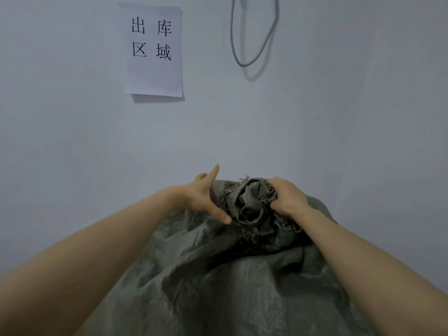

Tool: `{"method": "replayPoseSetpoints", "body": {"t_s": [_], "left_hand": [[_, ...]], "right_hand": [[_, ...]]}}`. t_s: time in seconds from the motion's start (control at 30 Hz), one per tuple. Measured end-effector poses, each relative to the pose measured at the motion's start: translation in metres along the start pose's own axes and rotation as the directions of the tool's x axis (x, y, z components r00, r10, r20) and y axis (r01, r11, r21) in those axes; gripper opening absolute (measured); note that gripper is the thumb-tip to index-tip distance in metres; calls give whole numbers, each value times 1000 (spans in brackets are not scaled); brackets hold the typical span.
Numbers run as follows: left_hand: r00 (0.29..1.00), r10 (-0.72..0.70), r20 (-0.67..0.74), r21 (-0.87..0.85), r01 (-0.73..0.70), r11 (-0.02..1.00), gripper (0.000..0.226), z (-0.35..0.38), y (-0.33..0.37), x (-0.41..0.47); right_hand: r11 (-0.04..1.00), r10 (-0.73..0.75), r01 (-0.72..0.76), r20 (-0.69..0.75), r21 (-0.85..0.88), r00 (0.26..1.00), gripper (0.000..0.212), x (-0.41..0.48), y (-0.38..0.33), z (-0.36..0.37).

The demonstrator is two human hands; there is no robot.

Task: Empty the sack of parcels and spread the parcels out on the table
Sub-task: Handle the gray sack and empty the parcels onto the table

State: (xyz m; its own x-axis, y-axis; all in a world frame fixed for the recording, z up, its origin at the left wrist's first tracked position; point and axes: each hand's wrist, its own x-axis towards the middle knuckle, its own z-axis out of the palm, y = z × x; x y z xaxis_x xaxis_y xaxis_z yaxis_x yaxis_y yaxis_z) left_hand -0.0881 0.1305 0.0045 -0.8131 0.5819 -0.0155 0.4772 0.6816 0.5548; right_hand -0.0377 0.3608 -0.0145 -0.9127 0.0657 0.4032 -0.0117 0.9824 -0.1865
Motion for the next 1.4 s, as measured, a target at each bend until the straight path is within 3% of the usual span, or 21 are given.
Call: {"method": "replayPoseSetpoints", "body": {"t_s": [0.07, 0.13, 0.2, 0.3, 0.37, 0.43, 0.5, 0.6, 0.7, 0.8, 0.87, 0.93, 1.03, 1.13, 1.17, 1.3, 1.33, 1.4], "left_hand": [[1000, -30, -6, 71, 30, 997, 147, 19, -8, 6], [1000, -6, -15, -100, 4, 995, 144, 43, -4, 17], [988, 97, -122, -342, -134, 930, 125, 62, 6, 30], [932, 102, -347, -354, -231, 906, 81, 68, 20, 38], [909, 82, -408, -315, -224, 922, 71, 64, 26, 38], [904, 26, -426, -365, -198, 910, 53, 60, 32, 38], [928, -60, -367, -523, -153, 838, 33, 55, 40, 36], [968, -171, -182, -774, -33, 633, 27, 51, 54, 28], [984, -167, -53, -836, 48, 547, 20, 46, 60, 18], [983, -184, 12, -862, 104, 496, 19, 35, 56, 9], [981, -188, 49, -854, 138, 501, 21, 28, 46, 6], [972, -235, 25, -839, 148, 524, 33, 21, 29, 6], [937, -345, -46, -776, 185, 604, 40, 16, -1, 0], [887, -457, -65, -495, 369, 787, 48, 23, -41, -12], [864, -498, -75, -419, 426, 802, 50, 28, -54, -18], [757, -644, -107, -223, 613, 758, 57, 57, -118, -35], [709, -695, -116, -218, 665, 715, 72, 68, -147, -30], [569, -817, -94, -287, 770, 570, 130, 91, -194, -27]], "right_hand": [[1000, -5, 6, -29, 29, 1000, 43, 2, -3, 1], [999, -22, 23, -41, 37, 999, 48, 5, -7, 2], [998, -9, 12, -40, 65, 999, 52, 7, -9, 2], [990, 2, 9, -74, 143, 997, 51, 5, -8, 4], [976, -18, 32, -69, 213, 997, 67, 0, -9, 5], [957, -73, 60, 35, 285, 997, 103, -9, -12, 5], [967, -107, 65, 162, 245, 981, 137, -18, -19, 6], [993, -55, 39, 140, 114, 989, 151, -22, -26, 13], [999, 4, -3, -21, 34, 1000, 143, -19, -30, 25], [999, 26, -29, -125, -25, 992, 104, -13, -28, 35], [999, 35, -40, -155, -29, 987, 75, -8, -24, 36], [997, 63, -67, -157, -23, 986, 61, -4, -16, 35], [990, 125, -132, -137, -41, 983, 55, -1, -1, 33], [976, 172, -186, -124, -115, 977, 55, -2, 11, 38], [971, 177, -192, -114, -144, 978, 56, -4, 13, 41], [952, 166, -174, -53, -253, 985, 62, -13, 8, 59], [950, 158, -165, -46, -265, 986, 63, -14, 6, 62], [951, 139, -139, -22, -275, 990, 65, -18, 0, 69]]}}
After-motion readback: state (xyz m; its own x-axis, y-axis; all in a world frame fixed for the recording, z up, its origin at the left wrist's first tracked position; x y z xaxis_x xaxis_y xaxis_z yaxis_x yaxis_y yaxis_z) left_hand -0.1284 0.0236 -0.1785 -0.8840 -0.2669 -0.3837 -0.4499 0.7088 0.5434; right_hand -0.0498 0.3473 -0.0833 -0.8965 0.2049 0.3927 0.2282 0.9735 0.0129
